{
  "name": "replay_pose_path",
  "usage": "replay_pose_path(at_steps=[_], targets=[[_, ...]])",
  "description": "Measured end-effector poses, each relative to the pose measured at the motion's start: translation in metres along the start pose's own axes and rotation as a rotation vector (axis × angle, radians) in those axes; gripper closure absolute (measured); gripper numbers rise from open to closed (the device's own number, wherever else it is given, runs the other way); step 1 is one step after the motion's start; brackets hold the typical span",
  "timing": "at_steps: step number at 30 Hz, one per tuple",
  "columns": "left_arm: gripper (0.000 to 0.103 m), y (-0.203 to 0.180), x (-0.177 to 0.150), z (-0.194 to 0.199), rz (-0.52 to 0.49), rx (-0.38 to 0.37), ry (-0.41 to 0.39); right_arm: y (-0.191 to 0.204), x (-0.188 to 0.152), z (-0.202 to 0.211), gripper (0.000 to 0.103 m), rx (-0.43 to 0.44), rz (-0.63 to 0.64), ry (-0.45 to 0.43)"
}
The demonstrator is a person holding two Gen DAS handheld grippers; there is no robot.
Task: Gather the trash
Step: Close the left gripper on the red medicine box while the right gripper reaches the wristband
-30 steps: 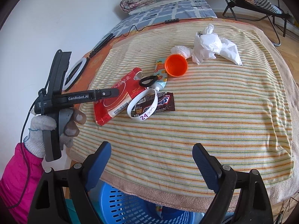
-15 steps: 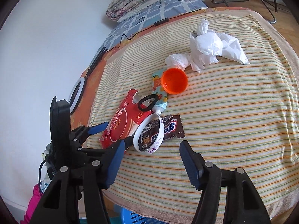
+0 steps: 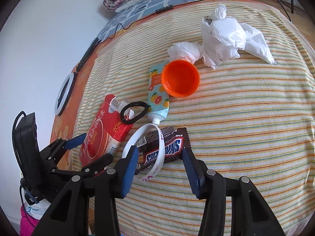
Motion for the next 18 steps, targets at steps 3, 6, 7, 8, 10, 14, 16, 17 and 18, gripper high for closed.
replay_pose_path(at_steps=[3,6,7,8,10,14,16,17,18], targets=[[0.012,0.005,-0.002,0.004,0.002,0.010,-0.004,-0.001,-0.002,-0.003,0.057,0.001,-0.005,0.008],[0.012,0.006,-0.003,0.010,-0.018,0.043,-0.025,0.001,-0.004,-0.004,0.063,-0.006,0.013,0.011],[0.012,0.006,-0.005,0.010,-0.034,0.071,-0.031,0.003,-0.004,-0.004,0.066,-0.015,0.024,0.012],[0.012,0.007,-0.006,0.009,-0.045,0.096,-0.031,0.004,-0.005,-0.004,0.069,-0.025,0.035,0.014],[0.012,0.010,-0.008,0.008,-0.045,0.087,-0.024,0.005,-0.005,-0.004,0.079,-0.038,0.043,0.009],[0.012,0.013,-0.015,0.009,-0.050,0.042,-0.014,0.011,-0.002,0.003,0.080,-0.044,0.069,-0.015],[0.012,0.012,-0.019,0.010,-0.055,0.035,-0.011,0.017,0.002,0.008,0.074,-0.088,0.099,-0.032],[0.012,0.013,-0.020,0.010,-0.054,0.031,-0.011,0.020,0.004,0.010,0.066,-0.115,0.106,-0.038],[0.012,0.014,-0.022,0.011,-0.055,0.026,-0.008,0.022,0.006,0.013,0.045,-0.108,0.112,-0.061]])
Point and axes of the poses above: each gripper's, at about its wrist camera, not at the fingertips, and z roughly against the way its jaws point, y to its left, x to its top, the point moved 2 cm from there along -z, roughly the way its jaws point, and after that the axes turned 14 degrees about z, right-handed, at the moved point
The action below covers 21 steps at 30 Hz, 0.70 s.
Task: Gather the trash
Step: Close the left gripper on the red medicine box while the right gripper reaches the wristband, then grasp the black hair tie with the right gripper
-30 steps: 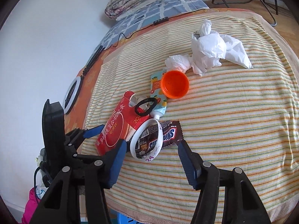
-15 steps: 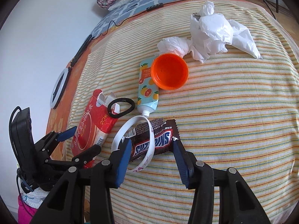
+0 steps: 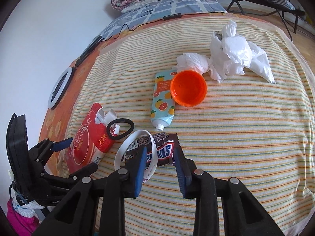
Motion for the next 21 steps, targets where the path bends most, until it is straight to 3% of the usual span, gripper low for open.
replay_pose_path(at_steps=[1,5,9,14,21], targets=[[0.013,0.000,-0.002,0.001,-0.004,-0.006,0.001,0.002,0.002,0.003,0.036,0.028,-0.002,-0.037],[0.012,0.004,-0.012,0.005,-0.004,-0.010,0.004,0.013,0.015,-0.005,0.038,0.085,0.029,-0.044],[0.012,0.009,-0.016,0.007,0.002,-0.010,0.006,0.029,0.030,-0.028,0.052,0.125,0.085,-0.021],[0.012,0.013,-0.017,0.007,0.002,-0.011,0.007,0.052,0.032,-0.055,0.061,0.133,0.164,0.038],[0.012,0.022,-0.017,0.008,0.018,-0.011,0.007,0.044,0.032,-0.062,0.070,0.160,0.141,0.050]])
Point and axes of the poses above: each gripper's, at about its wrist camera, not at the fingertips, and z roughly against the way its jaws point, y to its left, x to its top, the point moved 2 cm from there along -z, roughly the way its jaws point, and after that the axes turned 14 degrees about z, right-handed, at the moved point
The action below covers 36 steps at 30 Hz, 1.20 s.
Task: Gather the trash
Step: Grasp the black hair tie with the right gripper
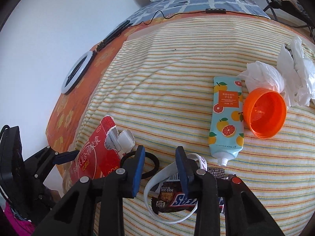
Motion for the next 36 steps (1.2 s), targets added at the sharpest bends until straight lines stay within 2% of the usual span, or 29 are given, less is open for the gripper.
replay_pose_path(at_steps=[7,13,16,18,20,24,32,36], targets=[[0.012,0.001,0.001,0.000,0.000,0.007,-0.003,0.011,0.000,-0.005,0.069,-0.012,0.060,0.005],[0.012,0.006,0.000,0.000,0.013,0.008,-0.004,0.038,-0.002,-0.016,0.069,-0.133,0.261,0.022],[0.012,0.007,0.001,0.000,0.011,0.016,-0.007,0.047,-0.004,-0.018,0.072,-0.181,0.333,0.030],[0.012,0.009,0.001,0.001,0.015,0.028,-0.011,0.046,-0.005,-0.016,0.074,-0.178,0.329,0.034],[0.012,0.013,0.002,0.001,0.023,0.039,-0.015,0.043,-0.005,-0.014,0.081,-0.182,0.334,0.039],[0.013,0.022,0.003,0.002,0.058,0.037,-0.021,0.035,-0.007,-0.008,0.100,-0.180,0.299,0.021],[0.013,0.025,0.005,0.011,0.085,0.031,-0.049,0.028,-0.003,0.012,0.101,-0.100,0.166,-0.067],[0.014,0.025,0.006,0.020,0.099,0.015,-0.068,0.032,0.002,0.029,0.101,-0.093,0.152,-0.112]])
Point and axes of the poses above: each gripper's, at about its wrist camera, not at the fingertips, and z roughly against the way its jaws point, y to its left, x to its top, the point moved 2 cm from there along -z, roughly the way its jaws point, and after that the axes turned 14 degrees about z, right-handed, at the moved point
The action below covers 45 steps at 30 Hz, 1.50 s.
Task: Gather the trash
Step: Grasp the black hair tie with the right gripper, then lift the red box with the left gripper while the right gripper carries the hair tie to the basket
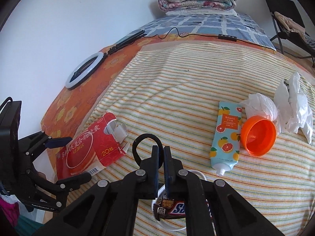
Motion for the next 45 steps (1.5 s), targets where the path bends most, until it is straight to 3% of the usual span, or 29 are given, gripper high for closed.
replay_pose_path(at_steps=[6,9,14,24,29,37,45], targets=[[0.014,-0.005,-0.004,0.004,-0.002,-0.013,-0.001,0.003,0.002,0.019,0.101,-0.012,0.002,-0.031],[0.014,-0.013,-0.009,-0.003,-0.041,-0.038,0.039,0.003,0.000,0.024,0.101,-0.010,0.000,-0.030],[0.012,-0.025,-0.013,-0.022,-0.084,0.032,0.055,0.001,-0.006,0.031,0.101,-0.005,-0.011,-0.025],[0.014,-0.025,0.010,-0.034,-0.010,0.034,0.036,-0.001,-0.020,0.043,0.101,-0.009,-0.006,-0.016],[0.015,-0.032,0.008,-0.015,-0.021,0.021,-0.014,0.003,-0.029,0.056,0.101,-0.021,0.010,-0.021],[0.015,-0.051,-0.001,0.043,-0.010,-0.078,-0.108,0.007,-0.045,0.088,0.101,-0.014,0.000,-0.043],[0.015,-0.079,-0.030,0.087,-0.023,-0.148,-0.158,0.020,-0.071,0.125,0.101,0.002,-0.013,-0.064]])
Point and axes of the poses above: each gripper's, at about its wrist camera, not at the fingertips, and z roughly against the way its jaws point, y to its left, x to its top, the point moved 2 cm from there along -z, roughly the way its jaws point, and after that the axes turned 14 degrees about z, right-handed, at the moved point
